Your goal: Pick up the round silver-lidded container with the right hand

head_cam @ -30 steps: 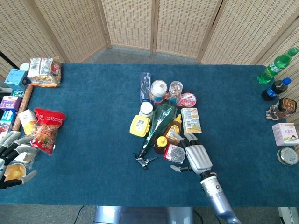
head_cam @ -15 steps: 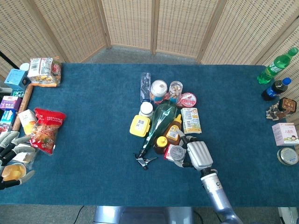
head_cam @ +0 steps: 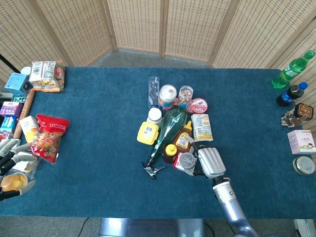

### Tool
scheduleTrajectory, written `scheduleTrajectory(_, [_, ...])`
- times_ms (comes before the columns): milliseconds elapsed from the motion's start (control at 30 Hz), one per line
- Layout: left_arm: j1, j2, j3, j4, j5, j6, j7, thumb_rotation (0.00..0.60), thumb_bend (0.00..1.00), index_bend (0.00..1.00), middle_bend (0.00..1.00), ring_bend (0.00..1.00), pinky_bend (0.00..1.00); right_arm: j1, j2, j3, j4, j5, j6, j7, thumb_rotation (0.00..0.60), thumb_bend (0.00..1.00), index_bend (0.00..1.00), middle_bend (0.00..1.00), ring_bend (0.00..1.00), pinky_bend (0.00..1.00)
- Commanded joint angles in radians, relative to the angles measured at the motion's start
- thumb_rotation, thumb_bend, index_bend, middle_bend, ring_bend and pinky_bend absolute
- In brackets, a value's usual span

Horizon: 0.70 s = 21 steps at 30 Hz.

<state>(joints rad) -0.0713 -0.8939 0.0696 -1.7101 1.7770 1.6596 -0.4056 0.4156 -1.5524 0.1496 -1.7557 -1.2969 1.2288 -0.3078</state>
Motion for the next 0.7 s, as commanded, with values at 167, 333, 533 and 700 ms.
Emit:
scheduleTrajectory(167, [-0.004,-0.003,-0.002,-0.005,0.004,-0.005,0.004,0.600,0.25,0.33,0.21,0.01,0.00,0.002,0.077,0.037,-0.046,0.014,0.013,0.001,0.600,0.04,0.14,0.61,0.53,0.54])
scheduleTrajectory(333, [-0.007,-0.002,-0.002,-0.015,0.010,-0.009,0.014,0.600,0.25,0.33,0.21,0.01,0.00,0.003,0.150,0.073,-0.093,0.025,0.019,0.026,0.600,0.05,0.14,0.61,0.53,0.54])
scheduleTrajectory(533, [-0.011,-0.004,-0.002,-0.026,0.017,-0.014,0.024,0.600,0.25,0.33,0.21,0.01,0.00,0.015,0.249,0.146,-0.168,0.057,0.013,0.085,0.600,0.05,0.14,0.61,0.53,0.54])
scheduleTrajectory(700, [-0.012,-0.009,0.000,-0.026,0.018,-0.018,0.026,0.600,0.25,0.33,0.22,0.01,0.00,0.033,0.309,0.205,-0.216,0.089,0.008,0.123,0.600,0.05,0.14,0.61,0.53,0.54])
